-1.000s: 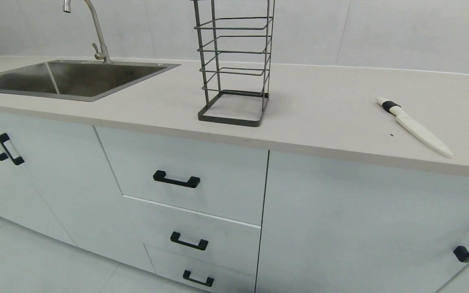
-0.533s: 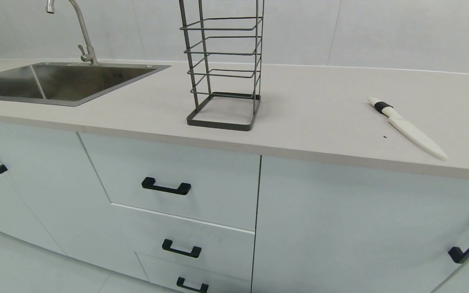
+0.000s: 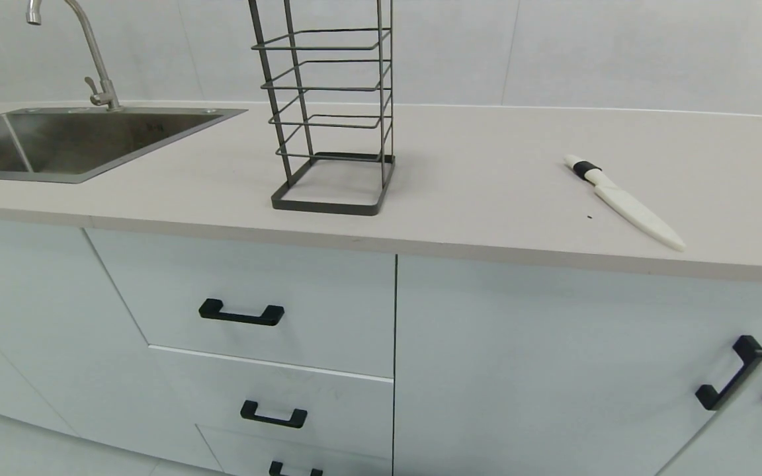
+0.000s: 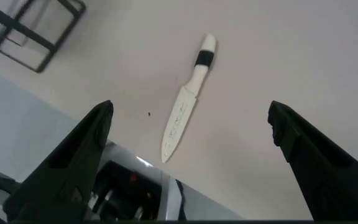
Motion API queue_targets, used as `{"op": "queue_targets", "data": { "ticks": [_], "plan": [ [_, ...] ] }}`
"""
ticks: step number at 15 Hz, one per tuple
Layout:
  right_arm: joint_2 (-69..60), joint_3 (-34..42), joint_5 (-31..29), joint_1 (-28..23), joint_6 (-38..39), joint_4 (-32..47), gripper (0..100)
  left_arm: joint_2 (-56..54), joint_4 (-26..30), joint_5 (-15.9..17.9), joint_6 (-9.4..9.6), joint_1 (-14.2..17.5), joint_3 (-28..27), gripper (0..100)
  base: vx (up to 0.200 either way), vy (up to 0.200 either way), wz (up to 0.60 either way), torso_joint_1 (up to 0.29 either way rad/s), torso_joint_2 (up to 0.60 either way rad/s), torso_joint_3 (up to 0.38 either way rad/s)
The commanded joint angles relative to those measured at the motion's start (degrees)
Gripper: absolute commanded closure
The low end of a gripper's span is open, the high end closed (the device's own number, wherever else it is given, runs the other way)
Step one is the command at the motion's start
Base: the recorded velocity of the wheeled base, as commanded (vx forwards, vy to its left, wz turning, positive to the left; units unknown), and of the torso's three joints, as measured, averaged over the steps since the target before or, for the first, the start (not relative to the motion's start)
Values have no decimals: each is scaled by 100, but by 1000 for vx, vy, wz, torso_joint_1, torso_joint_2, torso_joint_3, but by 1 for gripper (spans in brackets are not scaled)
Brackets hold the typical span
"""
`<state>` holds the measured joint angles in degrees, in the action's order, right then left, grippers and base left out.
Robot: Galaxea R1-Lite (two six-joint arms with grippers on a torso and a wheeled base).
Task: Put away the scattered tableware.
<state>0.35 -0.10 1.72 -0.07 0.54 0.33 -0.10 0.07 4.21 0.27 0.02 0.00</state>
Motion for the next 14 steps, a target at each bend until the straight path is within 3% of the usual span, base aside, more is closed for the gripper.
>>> {"op": "queue_targets", "data": {
  "ticks": [1, 4, 8, 14],
  "plan": [
    [9, 1, 4, -1, -1, 2, 0, 10, 1, 1, 8, -2, 0, 0, 0, 0, 0, 0, 0, 0],
    [9, 1, 4, -1, -1, 2, 0, 10, 1, 1, 0, -2, 0, 0, 0, 0, 0, 40, -53, -11],
    [9, 1, 4, -1, -1, 2, 0, 10, 1, 1, 0, -2, 0, 0, 0, 0, 0, 221, -84, -108],
    [9, 1, 4, -1, -1, 2, 0, 10, 1, 1, 0, -2, 0, 0, 0, 0, 0, 227, -566, -211]
  ]
}}
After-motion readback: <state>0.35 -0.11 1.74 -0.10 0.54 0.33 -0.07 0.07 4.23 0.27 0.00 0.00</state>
